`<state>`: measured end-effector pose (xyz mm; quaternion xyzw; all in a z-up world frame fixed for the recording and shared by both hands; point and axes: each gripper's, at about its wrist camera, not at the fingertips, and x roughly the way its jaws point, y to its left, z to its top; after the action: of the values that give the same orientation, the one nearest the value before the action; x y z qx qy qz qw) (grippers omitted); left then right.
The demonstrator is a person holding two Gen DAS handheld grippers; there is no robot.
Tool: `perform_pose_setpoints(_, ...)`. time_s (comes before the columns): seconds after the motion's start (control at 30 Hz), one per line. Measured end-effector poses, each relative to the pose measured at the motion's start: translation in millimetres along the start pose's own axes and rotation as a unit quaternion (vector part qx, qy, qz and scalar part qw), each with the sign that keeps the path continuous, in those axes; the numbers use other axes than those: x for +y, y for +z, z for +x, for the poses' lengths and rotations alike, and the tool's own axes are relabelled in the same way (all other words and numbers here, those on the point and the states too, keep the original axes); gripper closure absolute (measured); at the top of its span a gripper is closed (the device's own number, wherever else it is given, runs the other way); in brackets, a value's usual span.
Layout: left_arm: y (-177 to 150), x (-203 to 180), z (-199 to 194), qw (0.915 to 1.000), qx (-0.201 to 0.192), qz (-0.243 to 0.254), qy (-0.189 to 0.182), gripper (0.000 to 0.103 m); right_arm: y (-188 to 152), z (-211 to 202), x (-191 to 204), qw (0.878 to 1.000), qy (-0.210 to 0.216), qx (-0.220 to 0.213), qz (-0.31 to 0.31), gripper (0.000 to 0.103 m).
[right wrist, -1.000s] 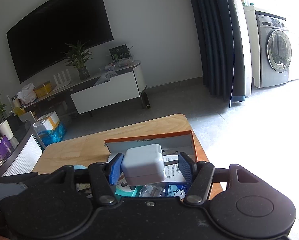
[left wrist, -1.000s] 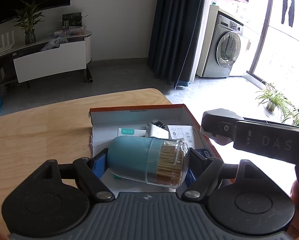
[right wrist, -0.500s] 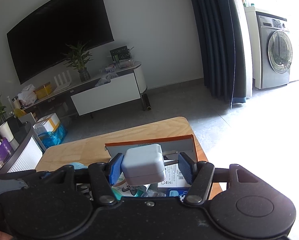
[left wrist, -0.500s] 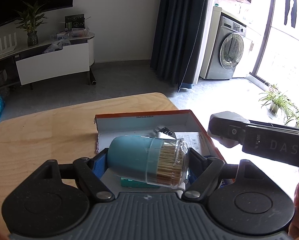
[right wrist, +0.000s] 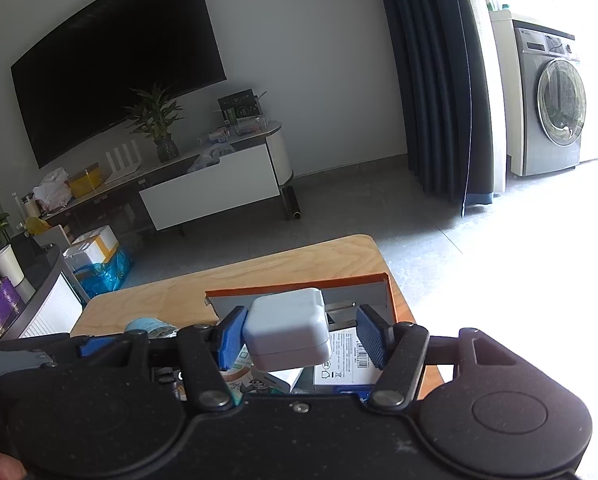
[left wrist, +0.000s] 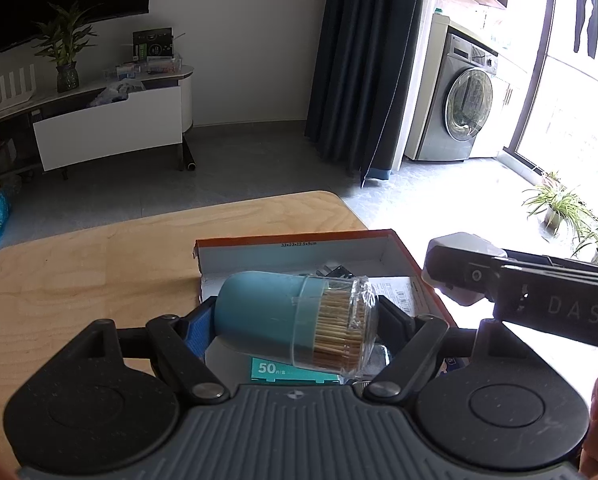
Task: Organize rigid objects
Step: 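Lower the toothpick jar with left gripper while right gripper lowers the charger cube into the box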
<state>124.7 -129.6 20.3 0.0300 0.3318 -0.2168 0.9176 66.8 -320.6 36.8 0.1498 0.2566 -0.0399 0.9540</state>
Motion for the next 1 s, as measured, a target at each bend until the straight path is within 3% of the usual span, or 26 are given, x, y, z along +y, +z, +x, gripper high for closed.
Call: perform_pose_setpoints(1.0, 6.9, 7.6, 15.6, 1.0, 0.008, -0.006, 0.0, 0.021, 5.1, 21.8, -3.8, 1.0, -0.005, 0.019, 0.002, 0.031)
